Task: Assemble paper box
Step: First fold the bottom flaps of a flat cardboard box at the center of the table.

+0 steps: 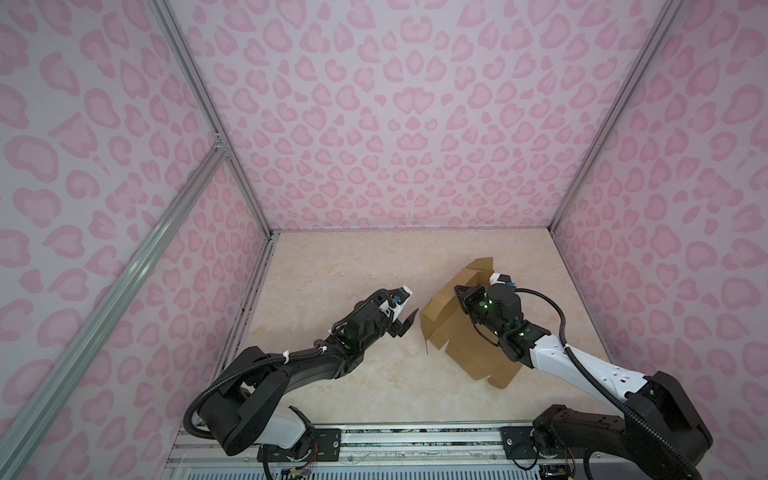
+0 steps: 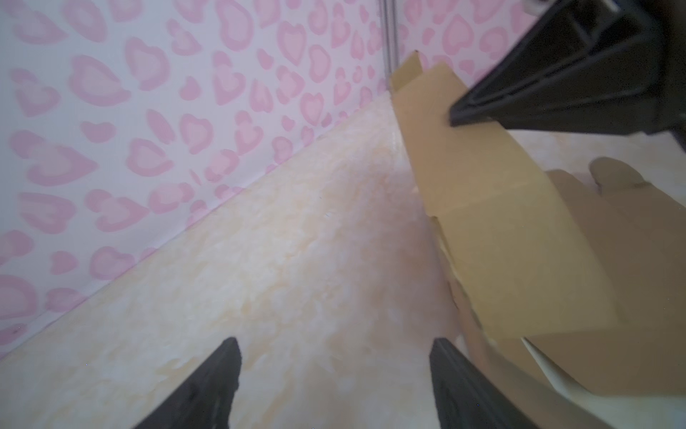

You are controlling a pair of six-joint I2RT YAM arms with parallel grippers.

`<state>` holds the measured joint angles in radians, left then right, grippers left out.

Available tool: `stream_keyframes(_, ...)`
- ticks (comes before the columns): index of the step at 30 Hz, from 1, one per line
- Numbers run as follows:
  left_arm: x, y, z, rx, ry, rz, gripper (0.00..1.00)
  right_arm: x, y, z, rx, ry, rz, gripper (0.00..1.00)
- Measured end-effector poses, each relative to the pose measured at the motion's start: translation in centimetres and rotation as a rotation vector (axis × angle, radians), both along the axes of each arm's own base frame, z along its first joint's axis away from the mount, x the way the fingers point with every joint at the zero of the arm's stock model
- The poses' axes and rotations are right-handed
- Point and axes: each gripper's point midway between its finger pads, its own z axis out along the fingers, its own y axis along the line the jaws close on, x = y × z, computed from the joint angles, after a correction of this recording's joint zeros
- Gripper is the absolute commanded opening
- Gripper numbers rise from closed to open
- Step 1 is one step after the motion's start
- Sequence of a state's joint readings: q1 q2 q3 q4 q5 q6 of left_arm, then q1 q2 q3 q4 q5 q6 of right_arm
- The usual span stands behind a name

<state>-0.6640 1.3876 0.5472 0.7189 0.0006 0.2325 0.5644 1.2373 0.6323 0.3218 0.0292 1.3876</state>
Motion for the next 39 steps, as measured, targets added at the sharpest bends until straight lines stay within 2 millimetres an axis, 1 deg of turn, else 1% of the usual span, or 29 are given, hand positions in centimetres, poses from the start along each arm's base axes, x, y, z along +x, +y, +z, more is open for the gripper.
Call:
stream_keyframes(3, 1.5, 3.5, 3.3, -0.057, -0.052, 0.102, 0.83, 0.2, 0.2, 1.3, 0.039, -0.031, -0.068, 0.0)
stream_keyframes(5, 1.7, 4.7, 4.6, -0.07, -0.071, 0.124, 0.83, 0.7, 0.5, 1.8, 0.078, -0.041, -0.114, 0.0)
stream_keyframes(7, 1.6, 5.4, 5.0, -0.071, -0.074, 0.135, 0.83, 1.3, 0.7, 1.4, 0.115, -0.028, -0.158, 0.0)
stream_keyframes(10, 1.4, 5.8, 4.7, -0.047, -0.062, 0.13, 0.82, 2.2, 1.5, 1.2, 0.129, -0.002, -0.214, 0.0)
stream_keyframes(12, 1.2, 5.8, 4.3, -0.026, -0.046, 0.121, 0.82, 2.3, 2.3, 1.7, 0.14, 0.0, -0.239, 0.0)
stream_keyframes(14, 1.0, 5.9, 4.0, -0.003, -0.039, 0.109, 0.83, 2.3, 2.5, 1.7, 0.136, 0.007, -0.276, 0.0)
stream_keyframes(16, 0.8, 6.0, 3.9, 0.009, -0.038, 0.101, 0.82, 2.3, 1.6, 1.0, 0.124, 0.022, -0.334, 0.0)
stream_keyframes(19, 0.7, 5.9, 3.6, 0.024, -0.033, 0.086, 0.81, 2.2, 0.4, -0.9, 0.084, 0.055, -0.395, 0.0)
stream_keyframes(23, 0.7, 5.3, 3.2, 0.032, -0.021, 0.061, 0.79, 1.6, -0.6, -3.0, 0.042, 0.091, -0.43, 0.0)
stream_keyframes(28, 0.8, 4.5, 2.2, 0.04, 0.01, 0.021, 0.78, 1.5, -1.4, -3.5, 0.009, 0.105, -0.466, 0.0)
stream_keyframes(34, 1.0, 3.6, 1.0, 0.042, 0.052, -0.02, 0.77, 3.1, -2.5, -3.0, -0.043, 0.11, -0.491, 0.0)
stream_keyframes(39, 1.6, 3.2, -0.2, 0.057, 0.086, -0.03, 0.78, 3.7, -2.9, -2.6, -0.093, 0.113, -0.478, 0.0)
